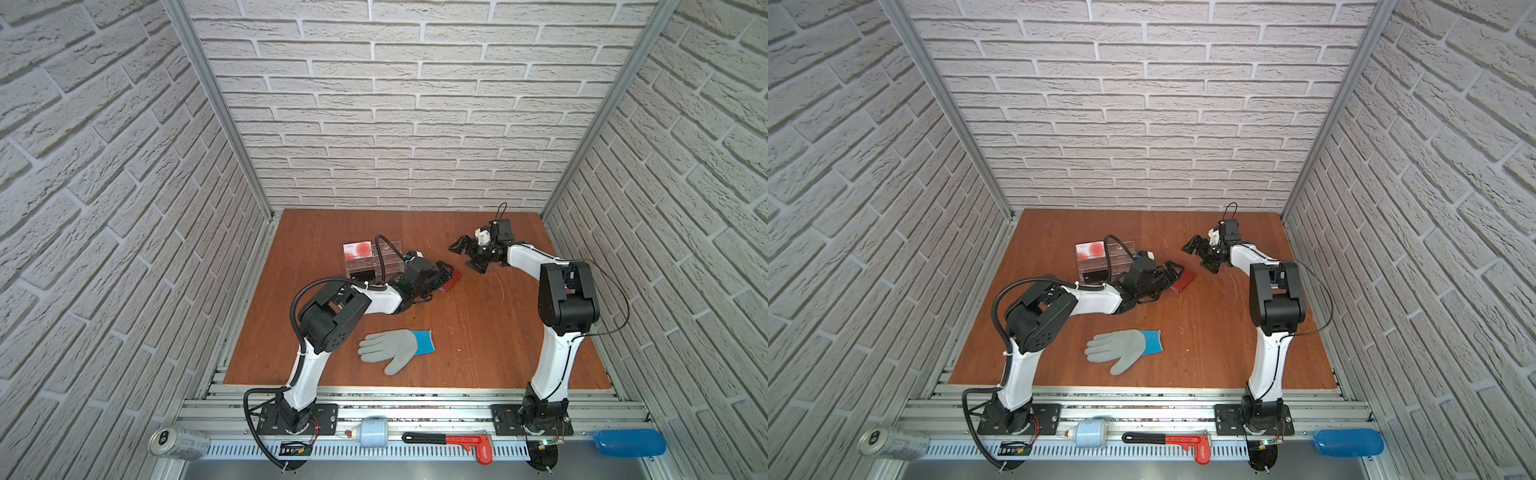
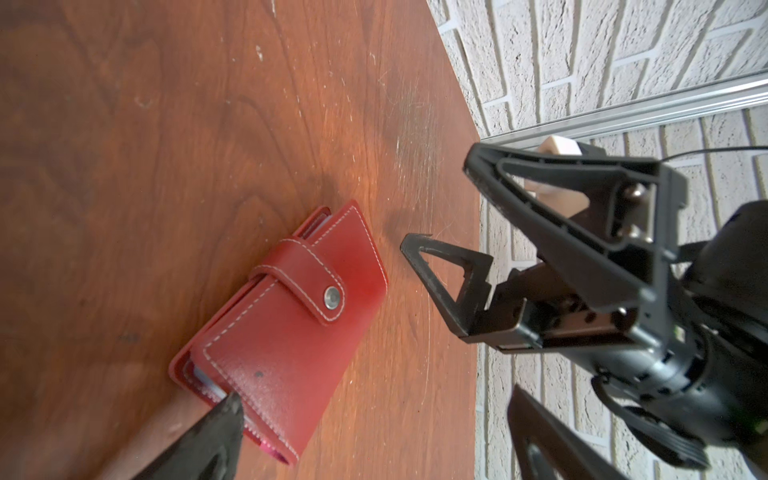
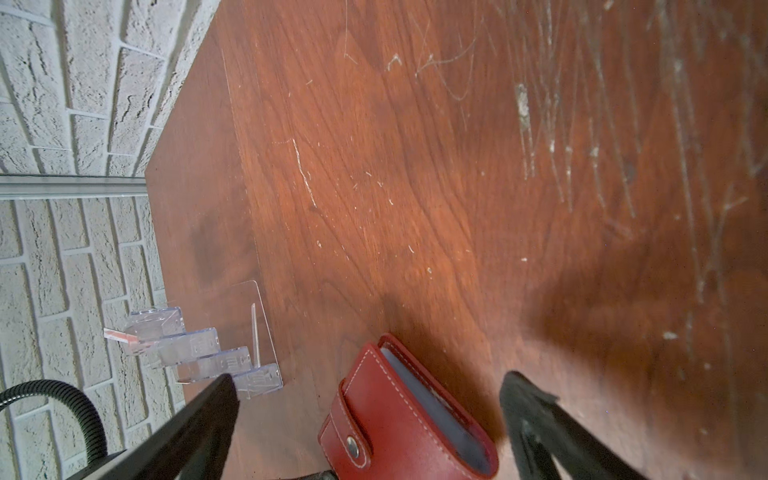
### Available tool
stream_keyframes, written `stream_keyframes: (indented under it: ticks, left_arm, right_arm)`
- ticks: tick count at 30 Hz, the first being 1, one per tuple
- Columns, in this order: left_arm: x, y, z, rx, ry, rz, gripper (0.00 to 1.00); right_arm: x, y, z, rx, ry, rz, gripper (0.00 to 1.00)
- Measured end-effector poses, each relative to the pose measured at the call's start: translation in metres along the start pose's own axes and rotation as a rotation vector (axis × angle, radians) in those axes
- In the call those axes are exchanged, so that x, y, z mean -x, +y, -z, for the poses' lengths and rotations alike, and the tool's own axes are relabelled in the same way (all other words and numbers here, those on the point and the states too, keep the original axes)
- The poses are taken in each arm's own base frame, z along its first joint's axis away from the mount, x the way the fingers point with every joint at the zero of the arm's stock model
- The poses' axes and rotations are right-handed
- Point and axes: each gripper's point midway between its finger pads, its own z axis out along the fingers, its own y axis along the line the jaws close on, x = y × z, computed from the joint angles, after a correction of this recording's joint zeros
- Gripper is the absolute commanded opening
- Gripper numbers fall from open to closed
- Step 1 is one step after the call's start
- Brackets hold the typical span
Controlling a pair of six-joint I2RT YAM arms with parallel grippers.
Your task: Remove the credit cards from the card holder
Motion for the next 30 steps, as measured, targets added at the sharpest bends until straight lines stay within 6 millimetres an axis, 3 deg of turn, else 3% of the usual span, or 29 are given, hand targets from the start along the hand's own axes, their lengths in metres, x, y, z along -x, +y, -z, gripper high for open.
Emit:
stream_keyframes:
  ticks: [10, 17, 24, 30]
  left_arm:
    - [0.026, -0.003, -0.023, 0.009, -0.024, -0.032, 0.98]
    - [0.043, -0.006, -0.028, 0.012, -0.027, -0.069, 0.98]
    - [0.056, -0.003, -0.026, 0.008, -0.016, -0.089, 0.98]
    - [0.058, -0.001, -0.003, 0.019, -0.005, -0.107, 0.98]
  right_arm:
    - [-0.003, -0.002, -0.001, 0.004, 0.007, -0.006, 0.99]
    - [-0.026, -0.021, 0.0, -0.024, 0.04, -0.041, 0.99]
    - [-0.039, -0.021, 0.01, -0.018, 0.041, -0.041, 0.99]
    - [-0.05, -0.025, 0.008, -0.005, 0.05, -0.045, 0.99]
